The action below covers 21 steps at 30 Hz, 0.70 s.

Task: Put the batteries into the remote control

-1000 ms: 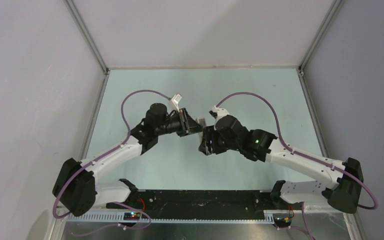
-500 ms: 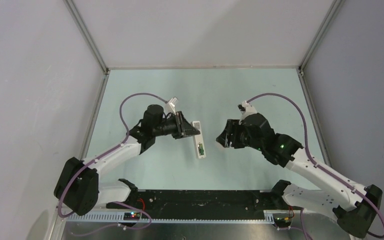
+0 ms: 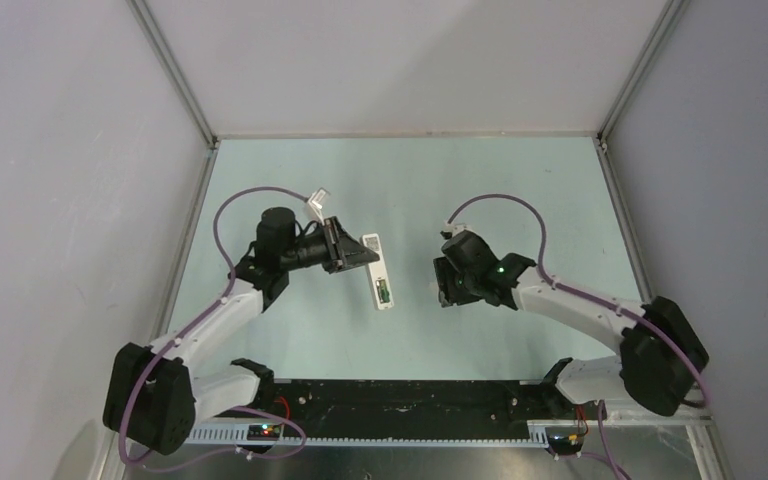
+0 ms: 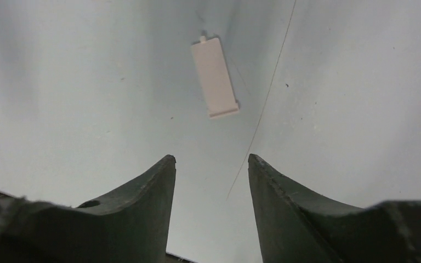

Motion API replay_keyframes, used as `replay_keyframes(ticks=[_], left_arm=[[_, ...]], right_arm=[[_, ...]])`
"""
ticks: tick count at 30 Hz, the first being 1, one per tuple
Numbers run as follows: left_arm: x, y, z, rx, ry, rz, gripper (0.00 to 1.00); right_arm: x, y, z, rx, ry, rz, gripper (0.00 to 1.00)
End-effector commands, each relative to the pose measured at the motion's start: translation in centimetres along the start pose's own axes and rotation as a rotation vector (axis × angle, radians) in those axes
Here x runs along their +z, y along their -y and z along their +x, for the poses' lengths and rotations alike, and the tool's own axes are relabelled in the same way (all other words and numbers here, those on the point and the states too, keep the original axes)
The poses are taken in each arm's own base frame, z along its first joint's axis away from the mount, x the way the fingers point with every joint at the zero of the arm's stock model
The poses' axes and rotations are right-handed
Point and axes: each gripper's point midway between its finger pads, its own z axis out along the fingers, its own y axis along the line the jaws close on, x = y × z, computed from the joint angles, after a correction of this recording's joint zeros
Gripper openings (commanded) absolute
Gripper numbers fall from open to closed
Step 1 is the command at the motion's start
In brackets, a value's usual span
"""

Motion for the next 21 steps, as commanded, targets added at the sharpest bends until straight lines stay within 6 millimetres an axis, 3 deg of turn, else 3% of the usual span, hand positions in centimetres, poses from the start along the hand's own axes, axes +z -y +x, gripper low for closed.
replay_keyframes(ticks=[1,5,8,11,16,21], left_arm=[[-1.2,0.9,-0.4,0.027,0.013,0.057,0.00],[-1.1,-0.2,-0.2,0.011,0.005,0.039,0.00],[-0.7,-1.2,0.2,-0.007,-0.010,0.018,0.00],[-0.3,-2.6,0.4,-0.032,-0.016,-0.016,0.00],[0.6,-5.3,0.6,-0.088,-0.003,-0.103,0.01],[1.6,-7.0,0.7,-0.091,0.029,-0.186,0.00]], right_arm=[[1.9,0.4,-0.7,-0.066,0.021,0.046,0.52],[3.6,0.7,-0.5,-0.101,-0.008,0.083,0.52],[3.5,-0.1,-1.0,-0.110,-0.008,0.062,0.55],[2.4,-2.0,-1.8,-0.112,0.030,-0.016,0.59],[0.8,-3.3,-2.4,-0.041,0.062,-0.080,0.63],[-3.3,-7.7,-4.7,-0.018,0.190,-0.267,0.64]])
